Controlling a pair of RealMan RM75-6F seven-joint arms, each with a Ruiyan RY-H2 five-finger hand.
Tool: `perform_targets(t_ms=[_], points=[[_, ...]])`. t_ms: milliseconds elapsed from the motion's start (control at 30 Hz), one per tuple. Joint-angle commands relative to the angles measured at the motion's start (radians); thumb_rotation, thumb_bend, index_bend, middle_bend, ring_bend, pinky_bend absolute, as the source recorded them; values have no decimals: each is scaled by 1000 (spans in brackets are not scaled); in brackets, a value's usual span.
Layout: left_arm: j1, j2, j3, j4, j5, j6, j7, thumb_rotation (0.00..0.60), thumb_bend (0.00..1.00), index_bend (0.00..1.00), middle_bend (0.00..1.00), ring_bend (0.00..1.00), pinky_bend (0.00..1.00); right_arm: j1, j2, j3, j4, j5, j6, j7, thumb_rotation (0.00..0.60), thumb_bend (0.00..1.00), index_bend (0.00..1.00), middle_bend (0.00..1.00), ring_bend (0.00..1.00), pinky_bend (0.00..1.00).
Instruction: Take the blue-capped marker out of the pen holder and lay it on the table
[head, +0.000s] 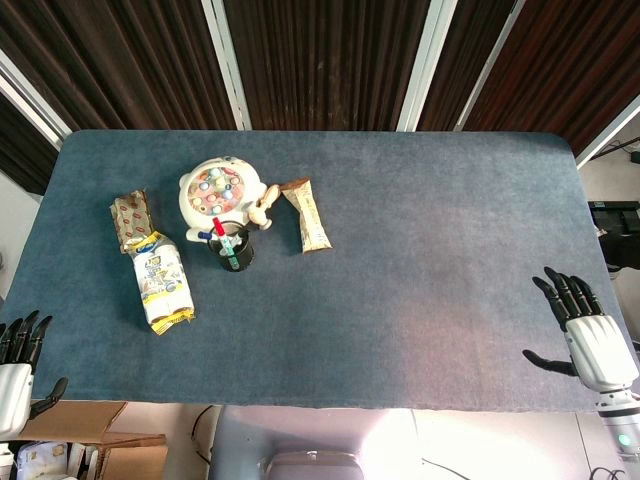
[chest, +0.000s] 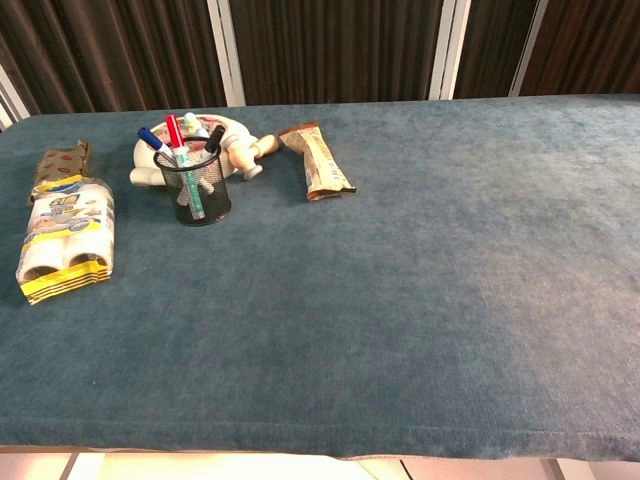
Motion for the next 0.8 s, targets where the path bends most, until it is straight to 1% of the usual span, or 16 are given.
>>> perform_targets(t_ms=[33, 300, 400, 467, 567, 633, 700, 800], points=[[-1, -2, -2, 2, -7, -6, 0, 600, 240, 0, 0, 0, 0, 1, -1, 1, 1, 1, -1, 1, 600, 0, 0, 0, 0, 0], [-8, -9, -6, 8, -6, -13, -5, 600, 241, 0, 0, 0, 0, 11, -7, 5, 5, -2, -9, 1, 600, 0, 0, 0, 0, 0], [-35, 0, -19, 5, 11, -29, -4, 600, 241, 8, 0, 0, 0, 8, -6, 7, 7, 2, -2, 4, 600, 0, 0, 0, 0, 0], [-70, 10, -37, -1, 29, -55, 1, 600, 247, 19, 0, 0, 0, 8, -4, 10, 5, 3, 1, 4, 600, 0, 0, 0, 0, 0], [-138, 36, -71, -23, 47, -114, -2, 600, 260, 39, 0, 0, 0, 13, 2, 15, -4, 0, 4, 0, 600, 0, 0, 0, 0, 0], [-188, 51, -104, -42, 42, -158, -23, 600, 269, 74, 12, 1, 0, 16, 8, 18, -12, -2, 3, -5, 600, 0, 0, 0, 0, 0], [-242, 59, -141, -57, 32, -204, -54, 600, 279, 127, 48, 17, 0, 17, 13, 18, -18, -5, 4, -10, 600, 0, 0, 0, 0, 0], [-340, 64, -203, -74, -16, -308, -117, 600, 287, 184, 113, 68, 32, 17, 19, 18, -25, -8, 6, -16, 600, 0, 0, 0, 0, 0]])
